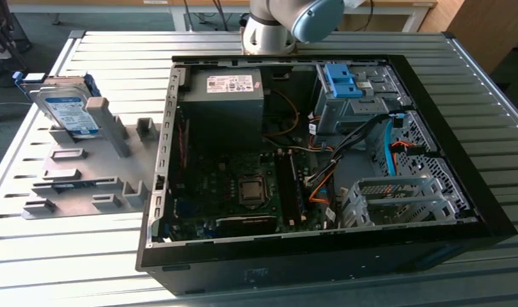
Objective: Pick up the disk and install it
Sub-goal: 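Pick up the disk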
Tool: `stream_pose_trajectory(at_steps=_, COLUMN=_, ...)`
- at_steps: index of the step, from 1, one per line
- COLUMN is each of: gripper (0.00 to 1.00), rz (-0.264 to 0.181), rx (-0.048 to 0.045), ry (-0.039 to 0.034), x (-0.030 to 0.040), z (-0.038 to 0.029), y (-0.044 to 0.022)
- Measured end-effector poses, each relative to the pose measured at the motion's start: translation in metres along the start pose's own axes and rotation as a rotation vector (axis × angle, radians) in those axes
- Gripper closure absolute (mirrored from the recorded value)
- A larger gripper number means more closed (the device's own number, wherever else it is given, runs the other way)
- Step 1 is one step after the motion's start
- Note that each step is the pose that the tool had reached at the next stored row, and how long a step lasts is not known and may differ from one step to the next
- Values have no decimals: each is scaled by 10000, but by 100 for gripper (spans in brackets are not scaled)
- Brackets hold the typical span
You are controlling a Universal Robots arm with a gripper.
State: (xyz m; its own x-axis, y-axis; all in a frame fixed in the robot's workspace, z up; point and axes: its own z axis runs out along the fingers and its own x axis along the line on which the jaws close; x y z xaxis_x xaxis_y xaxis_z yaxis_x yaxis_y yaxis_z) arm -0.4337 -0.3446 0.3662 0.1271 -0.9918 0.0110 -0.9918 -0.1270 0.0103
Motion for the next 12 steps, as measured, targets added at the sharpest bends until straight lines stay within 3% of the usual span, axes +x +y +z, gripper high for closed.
stream_pose_trajectory(at_steps=5, gripper=77, rz=-3, rx=0, ry=12, x=-31, z=1, y=-4)
stream_pose_trajectory(at_steps=7, gripper=65, rz=-2, rx=-1, ry=18, x=-32, z=1, y=-4)
stream_pose_trajectory(at_steps=10, gripper=59, rz=-1, rx=-2, ry=20, x=-32, z=1, y=-4)
stream_pose_trajectory(at_steps=12, gripper=47, rz=-1, rx=-2, ry=20, x=-32, z=1, y=-5)
